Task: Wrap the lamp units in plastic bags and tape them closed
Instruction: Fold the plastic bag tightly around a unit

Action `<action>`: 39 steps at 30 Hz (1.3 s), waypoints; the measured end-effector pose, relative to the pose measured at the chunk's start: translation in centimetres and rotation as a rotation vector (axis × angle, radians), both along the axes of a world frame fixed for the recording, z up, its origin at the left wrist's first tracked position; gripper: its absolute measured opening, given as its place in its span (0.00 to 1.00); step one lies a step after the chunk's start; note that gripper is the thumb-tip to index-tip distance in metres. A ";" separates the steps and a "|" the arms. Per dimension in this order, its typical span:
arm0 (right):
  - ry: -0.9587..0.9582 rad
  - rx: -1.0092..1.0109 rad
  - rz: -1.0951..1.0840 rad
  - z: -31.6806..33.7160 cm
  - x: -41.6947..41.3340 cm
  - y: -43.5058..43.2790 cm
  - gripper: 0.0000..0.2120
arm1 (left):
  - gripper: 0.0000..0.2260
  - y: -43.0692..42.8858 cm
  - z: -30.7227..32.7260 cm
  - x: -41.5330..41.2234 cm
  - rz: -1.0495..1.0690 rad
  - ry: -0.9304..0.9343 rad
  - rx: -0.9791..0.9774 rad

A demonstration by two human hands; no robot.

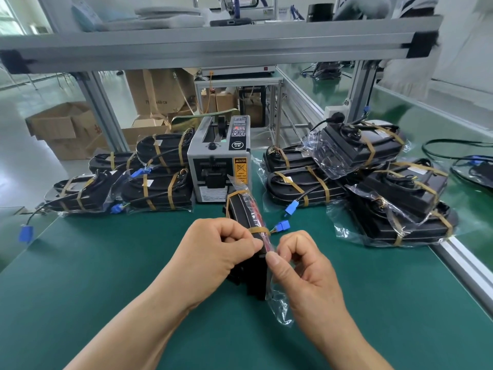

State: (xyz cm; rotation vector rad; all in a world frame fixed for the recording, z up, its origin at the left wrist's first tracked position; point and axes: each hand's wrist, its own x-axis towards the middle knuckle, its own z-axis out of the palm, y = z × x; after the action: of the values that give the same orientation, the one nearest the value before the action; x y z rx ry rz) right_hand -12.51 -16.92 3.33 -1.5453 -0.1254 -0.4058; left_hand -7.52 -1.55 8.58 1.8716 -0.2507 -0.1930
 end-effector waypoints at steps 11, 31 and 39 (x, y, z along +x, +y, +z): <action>0.007 0.018 0.010 0.1 0.0 -0.1 0.11 | 0.08 -0.2 0.3 0.2 -0.036 0.116 -0.131; 0.011 0.015 0.008 0.1 -0.1 -0.1 0.11 | 0.08 0.1 0.0 0.4 -0.022 0.013 -0.005; 0.017 0.007 0.004 -0.1 0.0 -0.2 0.11 | 0.08 -0.1 0.0 0.3 -0.029 0.083 -0.128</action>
State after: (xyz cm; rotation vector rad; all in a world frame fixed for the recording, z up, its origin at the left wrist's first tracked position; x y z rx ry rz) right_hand -12.47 -17.08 3.26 -1.5412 -0.1138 -0.3899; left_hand -7.25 -1.67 8.61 1.7296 -0.2285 -0.2680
